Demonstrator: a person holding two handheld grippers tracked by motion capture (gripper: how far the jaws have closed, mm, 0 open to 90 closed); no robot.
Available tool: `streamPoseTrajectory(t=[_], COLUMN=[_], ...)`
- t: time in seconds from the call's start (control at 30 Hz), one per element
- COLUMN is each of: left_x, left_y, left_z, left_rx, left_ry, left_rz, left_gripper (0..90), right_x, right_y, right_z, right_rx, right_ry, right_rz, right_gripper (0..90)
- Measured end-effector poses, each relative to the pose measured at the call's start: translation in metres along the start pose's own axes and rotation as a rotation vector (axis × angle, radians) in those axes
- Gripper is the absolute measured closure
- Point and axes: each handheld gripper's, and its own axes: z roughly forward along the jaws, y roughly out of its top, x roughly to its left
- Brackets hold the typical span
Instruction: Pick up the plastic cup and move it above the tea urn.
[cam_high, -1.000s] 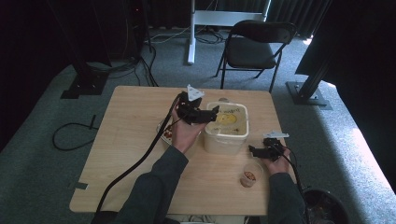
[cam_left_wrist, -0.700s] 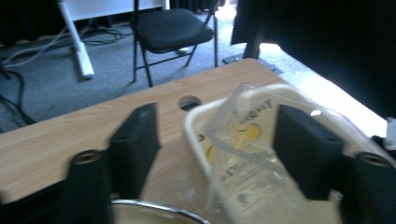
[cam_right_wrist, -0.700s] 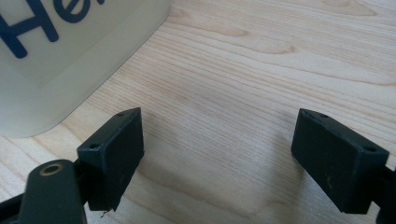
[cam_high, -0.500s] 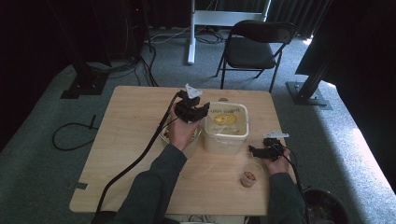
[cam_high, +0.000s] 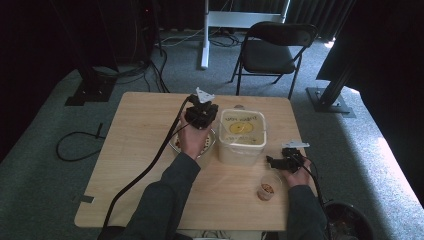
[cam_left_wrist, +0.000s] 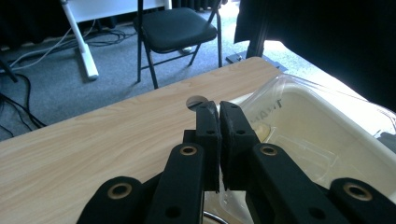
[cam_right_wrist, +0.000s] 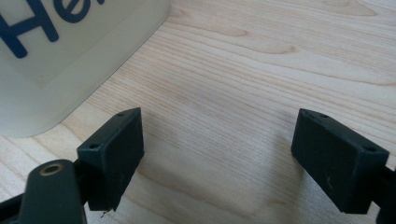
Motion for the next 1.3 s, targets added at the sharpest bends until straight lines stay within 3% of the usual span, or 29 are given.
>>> streamPoseTrajectory(t=[0.13,0.23,0.43,0.53,0.73,0.97,1.1,1.3], left_x=[0.0,0.0,0.003,0.004,0.004,0.014,0.019,0.019], left_y=[0.001,0.003,-0.001,-0.004,-0.002,0.007,0.012,0.012], left_z=[0.002,0.002,0.021,0.026,0.022,0.008,-0.001,0.002], left_rx=[-0.014,-0.03,0.056,0.081,0.077,0.008,-0.033,-0.036], left_ry=[-0.009,-0.032,-0.092,-0.111,-0.064,-0.015,-0.035,-0.096], left_rz=[-0.021,-0.039,-0.066,-0.068,-0.055,-0.07,-0.088,-0.091], left_gripper=[68.5,60.7,52.4,59.3,73.0,77.2,78.9,79.1], right_x=[0.0,0.0,0.0,0.0,0.0,0.0,0.0,0.0], right_y=[0.0,0.0,0.0,0.0,0.0,0.0,0.0,0.0], right_z=[0.0,0.0,0.0,0.0,0.0,0.0,0.0,0.0], right_rx=[0.0,0.0,0.0,-0.001,-0.001,-0.001,-0.001,-0.001], right_ry=[0.0,0.0,0.0,0.0,-0.001,-0.001,-0.001,0.0], right_rz=[0.0,0.0,0.0,0.001,0.0,0.0,0.001,0.001], right_gripper=[16.1,16.1,16.1,16.1,16.2,16.1,16.2,16.1])
